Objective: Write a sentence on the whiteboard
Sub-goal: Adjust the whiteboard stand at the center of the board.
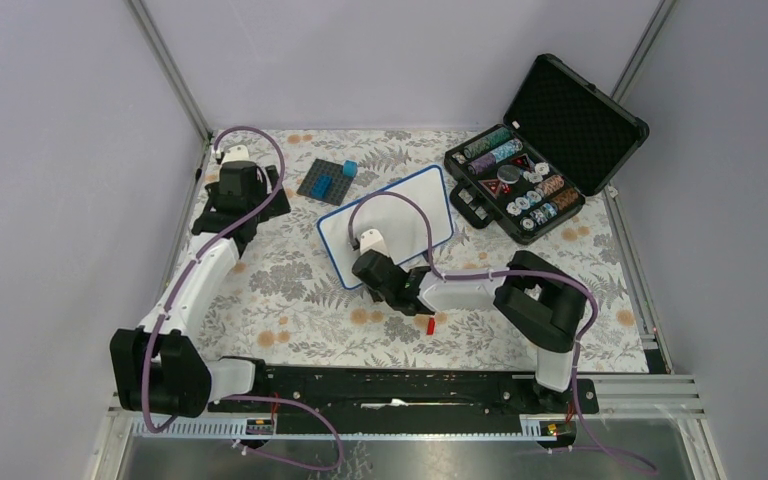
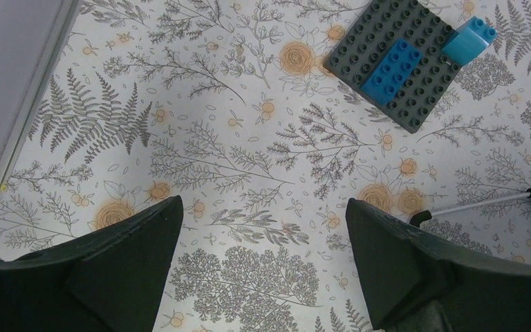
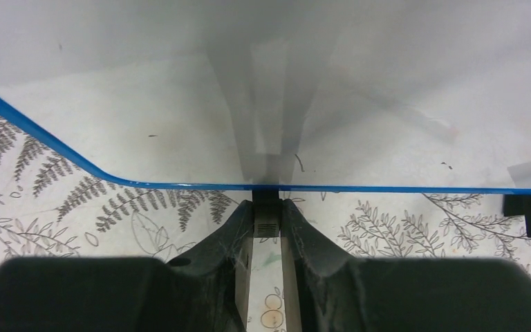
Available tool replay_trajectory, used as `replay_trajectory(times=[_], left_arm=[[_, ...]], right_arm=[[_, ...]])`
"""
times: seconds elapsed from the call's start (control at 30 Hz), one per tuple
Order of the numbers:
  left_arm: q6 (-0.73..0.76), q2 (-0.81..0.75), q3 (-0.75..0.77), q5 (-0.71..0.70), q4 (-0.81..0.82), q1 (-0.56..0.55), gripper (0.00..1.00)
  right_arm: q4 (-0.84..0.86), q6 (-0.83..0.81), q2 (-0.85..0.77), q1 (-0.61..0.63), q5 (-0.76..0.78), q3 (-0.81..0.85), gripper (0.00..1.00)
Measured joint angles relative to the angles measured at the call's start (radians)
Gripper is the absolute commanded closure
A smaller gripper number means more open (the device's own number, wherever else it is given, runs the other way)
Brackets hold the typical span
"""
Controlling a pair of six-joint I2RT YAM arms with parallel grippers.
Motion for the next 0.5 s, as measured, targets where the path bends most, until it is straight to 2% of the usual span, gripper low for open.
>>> replay_trajectory(times=[0.4,0.47,0.5], left_arm=[[0.001,0.047,0.066,-0.008,-0.024,0.021,0.01],[0.001,0.047,0.066,-0.008,-0.026,0.022,0.01],[0.001,0.047,0.066,-0.008,-0.027,0.022,0.01]], right_arm=[[-0.115,0.046,-0.056,0.051,-0.029,-0.011,0.84],[-0.127,0.045,-0.070,0.056,-0.037,-0.021,0.80],[-0.136,0.042,-0.077,0.061,-0.038,-0.025,0.71]])
